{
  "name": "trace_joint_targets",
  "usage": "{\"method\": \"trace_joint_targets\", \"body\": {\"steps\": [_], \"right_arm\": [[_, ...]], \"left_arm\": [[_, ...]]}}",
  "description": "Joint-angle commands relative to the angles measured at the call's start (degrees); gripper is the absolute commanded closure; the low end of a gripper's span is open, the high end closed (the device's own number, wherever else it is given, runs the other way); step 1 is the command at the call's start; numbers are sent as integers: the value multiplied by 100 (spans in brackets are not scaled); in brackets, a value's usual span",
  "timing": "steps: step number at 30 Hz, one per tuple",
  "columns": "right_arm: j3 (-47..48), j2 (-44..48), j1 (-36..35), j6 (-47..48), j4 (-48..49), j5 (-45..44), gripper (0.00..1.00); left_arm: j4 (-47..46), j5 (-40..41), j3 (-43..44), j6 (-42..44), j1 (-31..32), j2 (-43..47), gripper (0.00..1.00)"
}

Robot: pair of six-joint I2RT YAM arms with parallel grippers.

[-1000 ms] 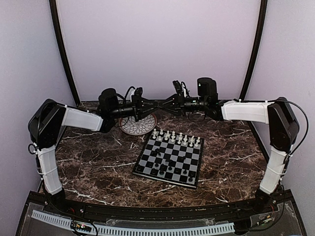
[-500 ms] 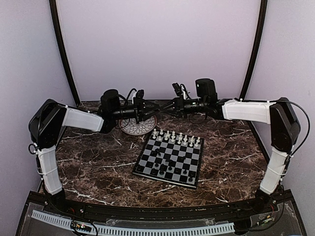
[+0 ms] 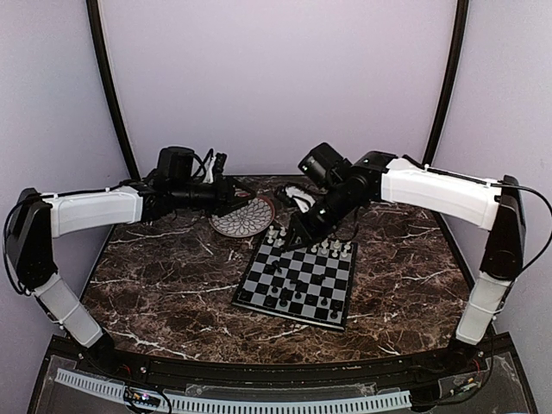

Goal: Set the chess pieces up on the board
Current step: Place the queen at d8.

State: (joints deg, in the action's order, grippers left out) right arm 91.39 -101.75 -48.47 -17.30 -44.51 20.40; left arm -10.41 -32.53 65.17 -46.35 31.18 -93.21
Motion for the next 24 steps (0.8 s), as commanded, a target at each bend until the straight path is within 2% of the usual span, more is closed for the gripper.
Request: {"method": "trace_joint_targets", "body": {"steps": [1,9,24], "right_arm": [[515,-419,-618,619,-2016,-1046,100],[1160,-1140,-1245,630,-2940,-1519,100],[1540,-1964,-1634,567,-3102,-1733,99]], "left_arm": [[1253,847,-427,828,-15,600,56],[1551,1037,-714,952,-74,908,56],[1799,1148,-942,1143,-92,1257,56]]}}
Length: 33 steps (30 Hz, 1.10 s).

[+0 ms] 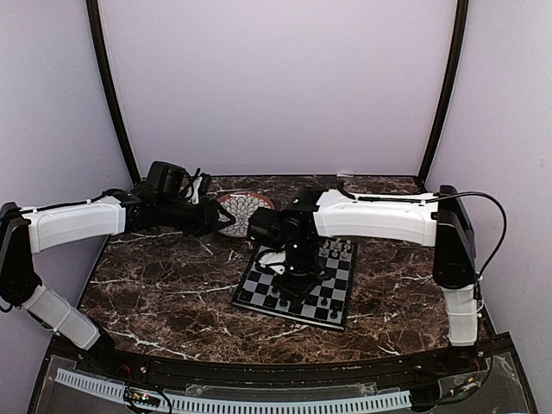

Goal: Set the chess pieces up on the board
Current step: Place the queen at d8.

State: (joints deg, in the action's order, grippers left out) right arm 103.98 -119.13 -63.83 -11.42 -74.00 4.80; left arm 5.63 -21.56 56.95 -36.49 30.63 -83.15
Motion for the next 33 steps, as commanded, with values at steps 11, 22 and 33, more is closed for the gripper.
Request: {"method": "trace_joint_targets", "body": {"steps": [11,22,33], "right_arm": [[492,-610,-195,-91,-247,-427,98],[484,-793,-182,-79,-220,-635,96],[550,-960,-78,-89,-194,-652,93]], "left_arm": [[351,112,-319,157,-49,578,56],[367,216,-560,3,-49,845,56],[436,196,-430,172,-49,696,56]]}}
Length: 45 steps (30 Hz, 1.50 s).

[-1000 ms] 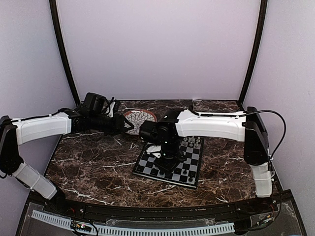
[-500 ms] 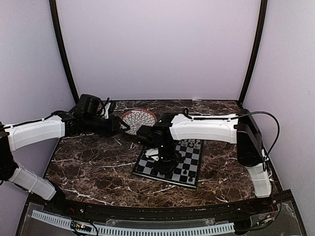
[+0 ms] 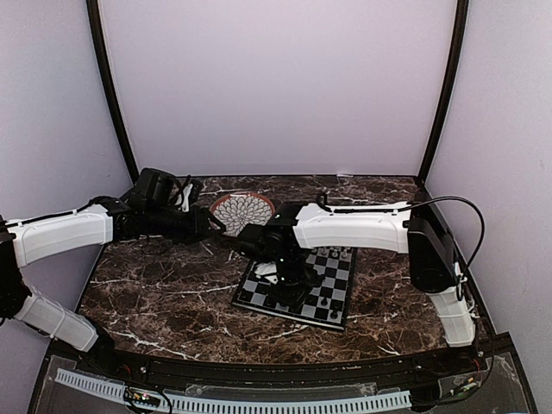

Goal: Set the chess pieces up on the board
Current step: Place the queen at d8, then pick up the knight from the chessboard.

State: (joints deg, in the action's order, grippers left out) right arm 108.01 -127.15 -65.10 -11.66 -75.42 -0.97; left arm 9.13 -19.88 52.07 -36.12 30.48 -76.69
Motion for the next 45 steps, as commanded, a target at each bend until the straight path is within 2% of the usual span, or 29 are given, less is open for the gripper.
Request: {"method": "trace_joint_targets", "body": {"steps": [1,10,17,26,31,36,41,45], "right_arm": [[150,-169,58,-66,-52,-79,93],[189,-168,94,-69,-30,-23,80],[246,-30,94,-72,-42,-40,76],[12,1056,343,-126,-61,-61,68],[-857,1982,977,-361,788,-211,67],[-1840,2769,1687,-661,1945,68,69],[-2509,3035,1978,-589,2634,217,72],[-3002,2935,2138,-555,2820,135,73]], "left_arm": [[78,10,79,152,-40,31,56],[54,-162,361,250,-64,-344,56],[43,-264,457,273,-68,-508,56],[-22,-427,604,366,-68,-604,56],[89,-553,839,747,-41,-738,56],[788,-179,1434,1441,158,-1109,56],[1529,122,2270,2062,569,-1843,57],[1940,135,2928,2117,756,-2370,57]]}}
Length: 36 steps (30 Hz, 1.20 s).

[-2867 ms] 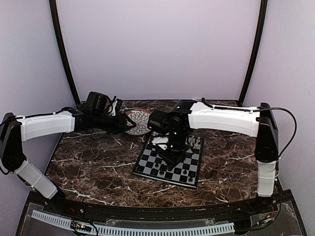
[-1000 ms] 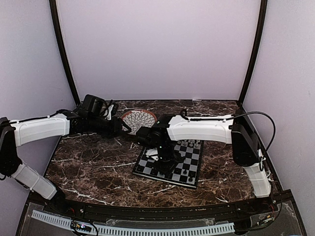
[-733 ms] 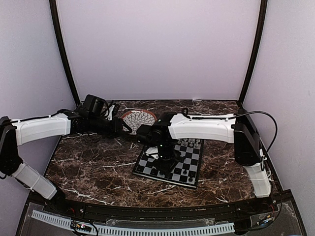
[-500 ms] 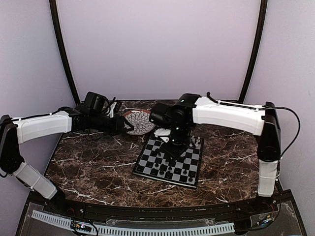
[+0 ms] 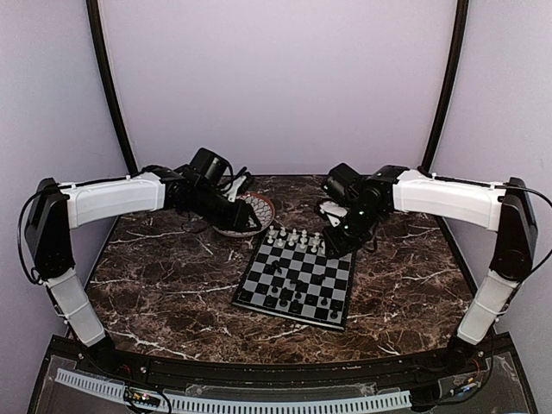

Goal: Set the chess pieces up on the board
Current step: Pick up the knight from the chessboard.

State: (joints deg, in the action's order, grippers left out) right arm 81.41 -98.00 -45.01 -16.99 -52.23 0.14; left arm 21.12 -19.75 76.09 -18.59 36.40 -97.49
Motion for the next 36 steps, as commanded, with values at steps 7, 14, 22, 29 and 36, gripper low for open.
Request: {"method": "trace_joint_targets", "body": {"steps": [7,14,22,29,36], "right_arm": [[-436,-485,204,-65,514,292,72],[-394,-847,204,-52,393,635,74],[-448,-1118,212,-221,621,1212,69],[-229,-1477,212,-355,750,1408,68],[71,-1646,212,-314,841,1611,68]], "left_arm": [[603,-88,822,96,202,-488,57],[667,-111,829,189,337,-523,57],[740,-147,809,181,426,-494,57],[789,-190,660,188,446,-370,57],[691,-347,441,309,481,-281,57]]}}
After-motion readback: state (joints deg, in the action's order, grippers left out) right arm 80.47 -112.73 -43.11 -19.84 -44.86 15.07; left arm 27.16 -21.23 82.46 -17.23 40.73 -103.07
